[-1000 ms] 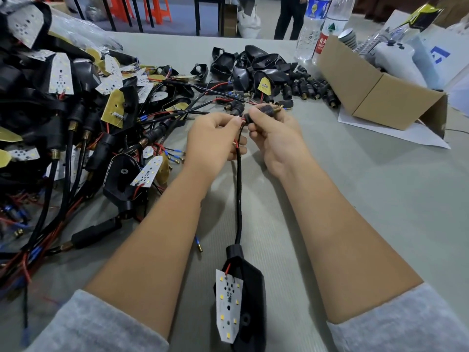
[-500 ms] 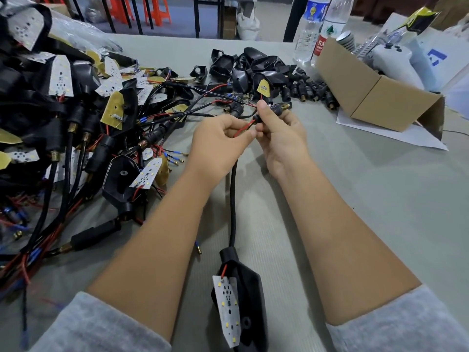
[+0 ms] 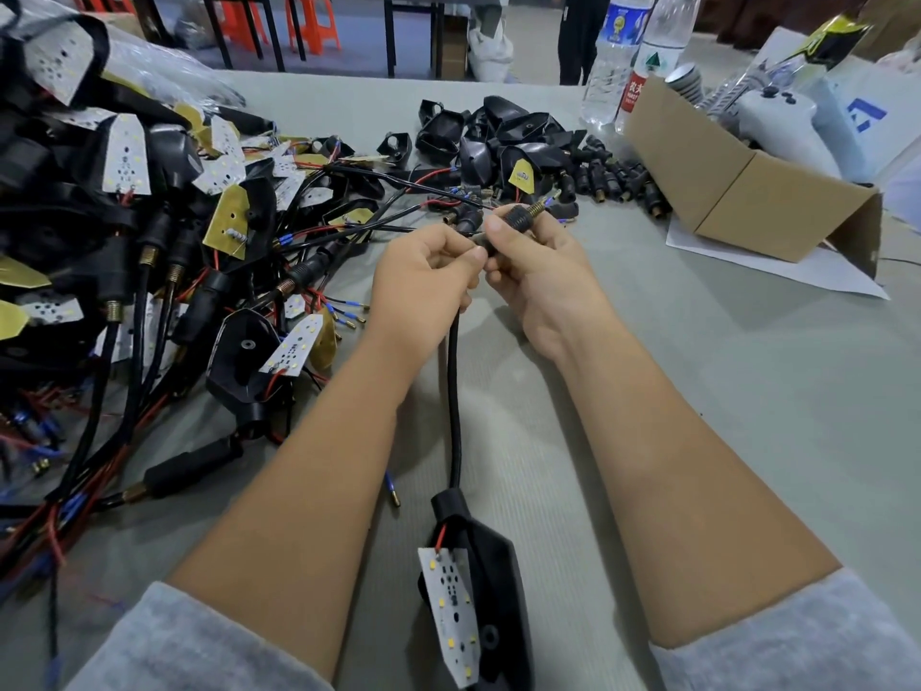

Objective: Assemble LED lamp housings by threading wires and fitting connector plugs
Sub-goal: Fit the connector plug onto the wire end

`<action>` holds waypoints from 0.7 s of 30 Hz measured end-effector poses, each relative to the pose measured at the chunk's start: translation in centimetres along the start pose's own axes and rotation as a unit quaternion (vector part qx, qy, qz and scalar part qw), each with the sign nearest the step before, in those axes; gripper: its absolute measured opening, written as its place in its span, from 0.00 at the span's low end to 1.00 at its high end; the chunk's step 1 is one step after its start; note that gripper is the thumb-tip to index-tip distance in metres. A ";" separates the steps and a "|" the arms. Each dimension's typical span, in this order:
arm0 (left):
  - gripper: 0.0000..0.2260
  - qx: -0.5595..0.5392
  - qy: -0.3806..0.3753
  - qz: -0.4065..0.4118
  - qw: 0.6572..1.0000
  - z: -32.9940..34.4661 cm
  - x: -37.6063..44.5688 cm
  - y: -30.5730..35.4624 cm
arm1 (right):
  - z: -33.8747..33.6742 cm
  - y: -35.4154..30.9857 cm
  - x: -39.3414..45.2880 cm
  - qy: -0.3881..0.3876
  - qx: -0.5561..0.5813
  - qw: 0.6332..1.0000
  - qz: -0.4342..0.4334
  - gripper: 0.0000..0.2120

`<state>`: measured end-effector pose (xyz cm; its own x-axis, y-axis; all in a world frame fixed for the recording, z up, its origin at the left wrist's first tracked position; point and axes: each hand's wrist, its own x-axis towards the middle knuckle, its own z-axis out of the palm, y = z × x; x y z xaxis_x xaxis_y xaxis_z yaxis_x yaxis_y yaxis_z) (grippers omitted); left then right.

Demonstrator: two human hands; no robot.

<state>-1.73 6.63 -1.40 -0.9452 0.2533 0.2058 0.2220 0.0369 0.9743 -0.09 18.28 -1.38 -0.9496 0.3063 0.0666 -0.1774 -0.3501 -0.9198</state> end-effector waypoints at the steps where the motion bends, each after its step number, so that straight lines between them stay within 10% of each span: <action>1: 0.06 -0.011 -0.001 -0.008 1.000 0.0 0.0 0.1 | 0.0 0.0 0.0 0.004 0.007 1.000 0.000 0.04; 15: 0.07 -0.073 -0.032 -0.068 0.995 -0.2 0.4 -0.2 | 0.1 -0.3 0.2 0.003 -0.041 0.999 0.017 0.02; 21: 0.07 -0.093 -0.005 -0.156 0.983 -0.1 1.2 0.0 | 0.0 -0.4 0.6 0.038 -0.040 0.998 0.029 0.16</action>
<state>-2.86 6.86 -1.18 -0.9578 0.2672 -0.1064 -0.1276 -0.0635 0.9898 -0.63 18.61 -0.99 -0.9346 0.3553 -0.0148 -0.0986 -0.2988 -0.9492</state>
